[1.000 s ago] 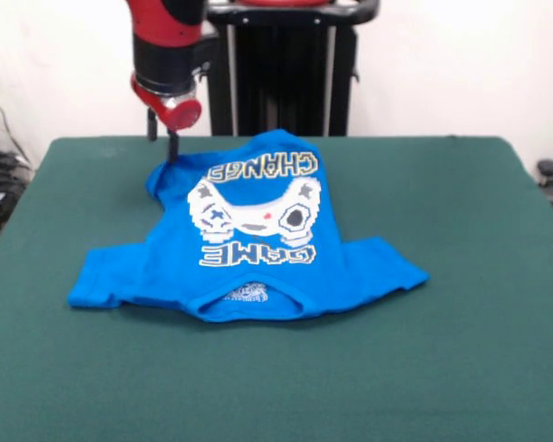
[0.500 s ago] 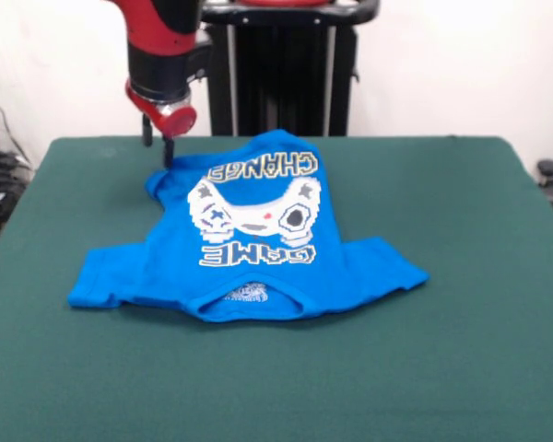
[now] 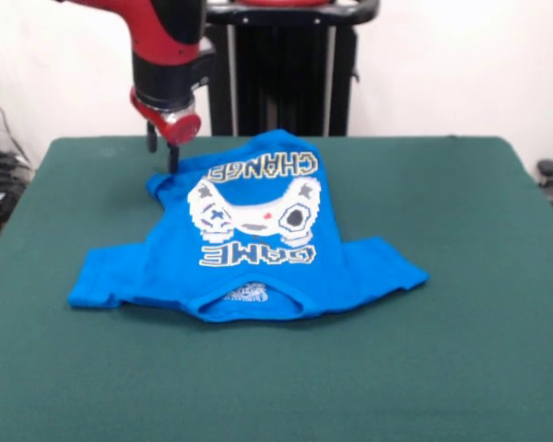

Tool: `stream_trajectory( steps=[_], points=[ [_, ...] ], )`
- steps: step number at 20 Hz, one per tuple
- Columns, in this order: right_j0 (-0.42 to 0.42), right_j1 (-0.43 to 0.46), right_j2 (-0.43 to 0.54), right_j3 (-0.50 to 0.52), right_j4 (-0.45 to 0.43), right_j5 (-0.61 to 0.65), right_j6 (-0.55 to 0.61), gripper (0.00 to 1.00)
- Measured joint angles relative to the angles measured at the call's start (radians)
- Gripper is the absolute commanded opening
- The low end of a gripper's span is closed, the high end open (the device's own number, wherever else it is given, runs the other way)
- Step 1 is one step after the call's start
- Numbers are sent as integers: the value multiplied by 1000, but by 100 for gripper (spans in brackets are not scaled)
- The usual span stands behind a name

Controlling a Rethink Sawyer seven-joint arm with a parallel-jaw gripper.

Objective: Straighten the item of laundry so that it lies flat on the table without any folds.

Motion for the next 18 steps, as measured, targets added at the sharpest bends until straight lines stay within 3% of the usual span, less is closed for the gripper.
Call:
stream_trajectory(
  steps=[11, 18],
  points=[
    [32, 0, 0, -17, 0, 2, 0, 100],
    [71, 0, -12, -56, -15, 68, 0, 100]
  ],
)
